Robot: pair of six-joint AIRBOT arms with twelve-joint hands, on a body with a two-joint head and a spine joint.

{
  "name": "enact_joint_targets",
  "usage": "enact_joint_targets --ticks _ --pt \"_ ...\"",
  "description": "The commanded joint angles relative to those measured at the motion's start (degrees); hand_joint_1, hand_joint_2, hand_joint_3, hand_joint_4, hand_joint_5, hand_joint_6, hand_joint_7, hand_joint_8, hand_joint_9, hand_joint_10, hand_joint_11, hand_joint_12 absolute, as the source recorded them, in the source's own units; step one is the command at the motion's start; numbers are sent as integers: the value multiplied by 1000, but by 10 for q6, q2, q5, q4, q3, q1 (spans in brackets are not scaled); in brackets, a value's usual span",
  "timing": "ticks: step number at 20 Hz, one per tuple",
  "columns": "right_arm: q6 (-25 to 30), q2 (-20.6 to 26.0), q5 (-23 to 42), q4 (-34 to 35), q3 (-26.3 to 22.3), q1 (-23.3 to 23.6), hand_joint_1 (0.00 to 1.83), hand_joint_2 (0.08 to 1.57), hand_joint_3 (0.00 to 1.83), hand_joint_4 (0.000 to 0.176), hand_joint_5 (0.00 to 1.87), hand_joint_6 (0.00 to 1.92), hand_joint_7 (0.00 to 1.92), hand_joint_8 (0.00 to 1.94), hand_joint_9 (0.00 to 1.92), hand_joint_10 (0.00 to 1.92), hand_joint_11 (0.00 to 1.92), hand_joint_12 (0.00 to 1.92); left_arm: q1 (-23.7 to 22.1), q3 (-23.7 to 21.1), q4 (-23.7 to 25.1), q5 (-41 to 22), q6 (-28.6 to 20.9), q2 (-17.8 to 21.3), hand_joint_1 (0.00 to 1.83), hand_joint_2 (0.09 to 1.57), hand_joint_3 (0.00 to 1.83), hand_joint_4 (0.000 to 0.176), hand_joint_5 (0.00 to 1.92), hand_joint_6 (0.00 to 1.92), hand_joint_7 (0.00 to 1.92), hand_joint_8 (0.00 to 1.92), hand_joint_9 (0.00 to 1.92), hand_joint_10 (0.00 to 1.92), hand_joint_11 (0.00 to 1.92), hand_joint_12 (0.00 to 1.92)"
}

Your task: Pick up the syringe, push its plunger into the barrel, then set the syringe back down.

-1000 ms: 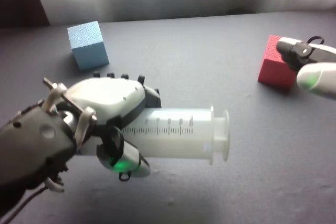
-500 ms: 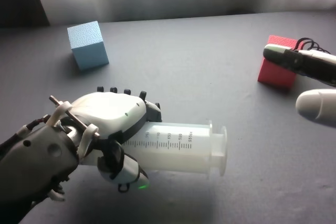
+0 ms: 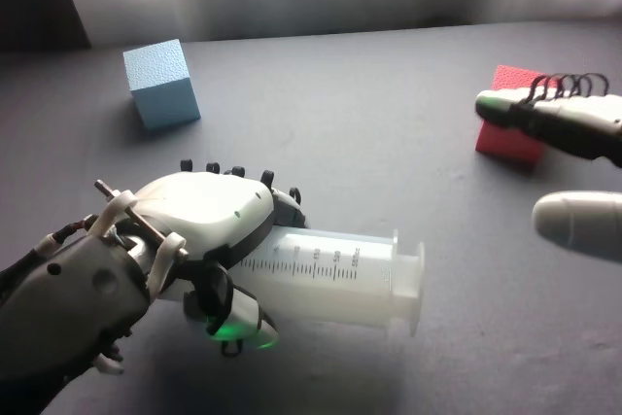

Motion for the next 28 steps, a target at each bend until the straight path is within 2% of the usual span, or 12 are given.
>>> enact_joint_targets --ticks 1,7,12,15,16,17,20,22,24,25,27,28 --pt "2 5 40 -17 2 15 0 1402 0 0 0 0 0 0 0 0 0 0 -3 0 29 -39 -2 3 1209 1098 0 0 746 14 825 40 718 217 336 978" --pt "2 5 -62 -133 12 95 0 1401 0 0 0 0 0 0 0 0 0 0 -6 -4 35 -40 -2 8 1163 1070 0 0 633 3 739 2 703 50 250 981" --pt "48 5 -126 -276 13 157 0 1397 0 0 0 0 0 0 0 0 0 0 -72 -2 66 1 49 34 1148 1098 0 0 564 0 679 0 670 23 183 1022" --pt "51 2 -126 -297 16 156 0 1391 0 0 0 0 0 0 0 0 0 0 -117 17 176 69 12 48 1160 1076 0 0 576 3 700 5 700 27 231 997" --pt "52 -1 -131 -303 18 156 0 1387 0 0 0 0 0 0 0 0 0 0 -124 25 238 90 -40 53 1138 1086 2 0 567 0 690 1 693 22 225 989" --pt "52 -7 -136 -317 23 157 0 1387 0 0 7 3 0 0 0 0 0 0 -128 35 348 108 -125 61 1130 1099 3 0 553 0 674 0 682 14 193 1003" --pt "51 -17 -137 -395 37 165 0 1384 0 0 0 0 0 0 0 0 0 0 -126 74 735 91 -479 76 1069 1086 1 0 516 0 633 0 642 1 163 986" --pt "60 -29 -116 -415 51 170 0 1382 0 0 4 1 0 0 0 0 0 0 -126 99 912 43 -631 84 1105 1032 0 0 531 1 654 1 660 6 176 997" --pt "154 -54 -68 -509 81 183 0 1389 0 0 57 22 34 13 0 0 0 0 -134 120 1071 6 -771 97 1035 1085 6 0 565 13 706 22 704 27 167 1099" --pt "172 -63 -47 -534 92 189 0 1392 0 0 113 15 102 8 51 9 34 27 -143 126 1132 -4 -819 100 910 1091 4 0 655 25 750 160 691 301 245 1198" --pt "169 -78 -11 -573 105 197 0 1409 0 0 297 8 304 12 257 21 0 587 -146 142 1231 -44 -913 103 808 1149 3 0 761 78 622 681 493 971 275 1323" --pt "159 -84 4 -590 109 201 0 1418 2 0 368 21 393 24 345 43 0 748 -145 146 1255 -58 -943 105 832 1172 3 0 783 122 570 906 462 1140 276 1409"
